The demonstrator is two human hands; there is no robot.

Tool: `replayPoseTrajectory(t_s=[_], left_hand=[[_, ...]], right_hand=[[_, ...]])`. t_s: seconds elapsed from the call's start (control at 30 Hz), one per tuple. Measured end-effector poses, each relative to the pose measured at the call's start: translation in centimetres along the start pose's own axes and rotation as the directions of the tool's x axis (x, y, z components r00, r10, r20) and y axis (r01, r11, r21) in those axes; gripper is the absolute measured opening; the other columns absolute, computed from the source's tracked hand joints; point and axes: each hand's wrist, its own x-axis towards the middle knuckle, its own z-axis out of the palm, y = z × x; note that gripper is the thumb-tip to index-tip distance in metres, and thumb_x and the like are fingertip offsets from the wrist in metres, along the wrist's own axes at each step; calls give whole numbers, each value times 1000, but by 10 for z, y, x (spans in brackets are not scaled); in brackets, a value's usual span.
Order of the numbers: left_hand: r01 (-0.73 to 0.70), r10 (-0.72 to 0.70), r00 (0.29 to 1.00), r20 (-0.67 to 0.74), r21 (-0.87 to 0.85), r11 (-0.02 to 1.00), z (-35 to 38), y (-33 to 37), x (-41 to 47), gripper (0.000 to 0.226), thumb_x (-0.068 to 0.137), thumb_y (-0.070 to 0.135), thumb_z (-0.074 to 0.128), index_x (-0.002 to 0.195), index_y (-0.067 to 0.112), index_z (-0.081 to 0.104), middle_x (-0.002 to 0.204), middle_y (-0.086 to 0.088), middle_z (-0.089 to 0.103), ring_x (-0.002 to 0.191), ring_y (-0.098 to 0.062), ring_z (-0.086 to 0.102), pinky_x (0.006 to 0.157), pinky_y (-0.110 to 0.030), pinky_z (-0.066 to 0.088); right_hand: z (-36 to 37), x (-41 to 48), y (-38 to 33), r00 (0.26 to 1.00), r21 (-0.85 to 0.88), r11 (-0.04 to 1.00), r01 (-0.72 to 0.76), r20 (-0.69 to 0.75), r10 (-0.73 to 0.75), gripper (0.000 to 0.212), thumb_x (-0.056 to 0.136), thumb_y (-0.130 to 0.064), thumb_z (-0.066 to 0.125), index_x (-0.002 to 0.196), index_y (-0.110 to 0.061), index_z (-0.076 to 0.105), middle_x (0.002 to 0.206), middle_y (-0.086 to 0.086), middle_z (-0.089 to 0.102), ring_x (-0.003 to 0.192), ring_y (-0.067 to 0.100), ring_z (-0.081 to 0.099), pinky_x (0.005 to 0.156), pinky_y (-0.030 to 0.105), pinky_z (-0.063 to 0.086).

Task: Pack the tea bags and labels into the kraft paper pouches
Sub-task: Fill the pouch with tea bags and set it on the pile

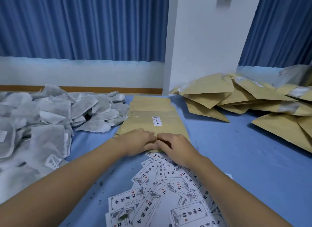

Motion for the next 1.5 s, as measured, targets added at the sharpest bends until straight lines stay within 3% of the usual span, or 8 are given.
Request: replayPoseTrajectory(t_s=[0.17, 0.47, 0.8, 0.93, 1.23, 1.37, 1.43, 1.5], left_hand=[[-5, 5, 1000, -11, 24, 1000, 6, -9, -7, 44, 98, 54, 50, 118, 16, 59, 115, -4, 61, 95, -26, 61, 84, -40, 47], [-28, 29, 1000, -5, 26, 999, 4, -13, -5, 42, 90, 50, 61, 116, 17, 59, 107, -1, 62, 91, -23, 59, 78, -37, 47], [-49, 44, 999, 21, 424, 905, 11, 13, -8, 28, 104, 23, 35, 113, 10, 58, 114, -8, 60, 78, -27, 57, 66, -33, 31], [-10, 6, 1000, 10, 441, 897, 13, 16, -12, 17, 100, 12, 41, 111, 12, 54, 108, -8, 64, 86, -31, 63, 69, -34, 33], [183, -123, 941, -315, 170, 968, 17, 25, -42, 23, 102, 34, 45, 98, 24, 65, 91, 1, 71, 87, -27, 64, 72, -32, 43], [-3, -180, 606, -775, -228, 974, 19, 43, -60, 15, 93, 31, 67, 86, 18, 69, 88, 8, 61, 85, -11, 58, 77, -21, 41], [-55, -457, 487, -744, -548, 835, 26, 58, -67, 27, 93, 43, 65, 71, 28, 60, 72, 12, 55, 69, -4, 54, 65, -14, 40], [-71, -690, 586, -426, -875, 480, 32, 69, -67, 41, 83, 63, 67, 69, 26, 61, 62, 4, 62, 58, -6, 58, 61, -20, 51]], right_hand=[[0, -6, 9, 991, -75, 996, 41, 128, -31, 52, 98, -43, 62, 144, -20, 55, 157, -8, 41, 145, 3, 33, 120, 24, 27], [-13, 7, 14, 972, -180, 978, 101, 227, -59, 57, 92, -47, 69, 143, -26, 56, 155, -13, 42, 142, 7, 40, 118, 31, 31], [-15, 10, -1, 956, -441, 881, 173, 289, -43, 43, 98, -57, 51, 129, -30, 63, 149, -16, 50, 126, 19, 57, 98, 37, 48], [-6, 7, -9, 977, -530, 831, 170, 203, -70, 27, 106, -36, 39, 109, -22, 62, 110, -5, 68, 91, 28, 64, 74, 37, 49], [12, -13, -16, 1000, -476, 879, 7, 19, 2, 16, 97, -25, 51, 105, -29, 65, 84, -1, 69, 80, 29, 63, 66, 34, 47], [14, -27, -20, 979, -59, 994, -90, -189, 77, 19, 100, -32, 57, 87, -31, 71, 62, -11, 65, 61, 10, 61, 64, 36, 54], [13, -32, -26, 964, 179, 977, -119, -216, 157, 18, 99, -30, 61, 86, -31, 74, 65, -13, 68, 63, 9, 63, 66, 39, 55], [9, -33, -29, 957, 356, 929, -98, -222, 186, 16, 98, -28, 64, 87, -30, 76, 75, -7, 72, 70, 18, 66, 70, 45, 56]])
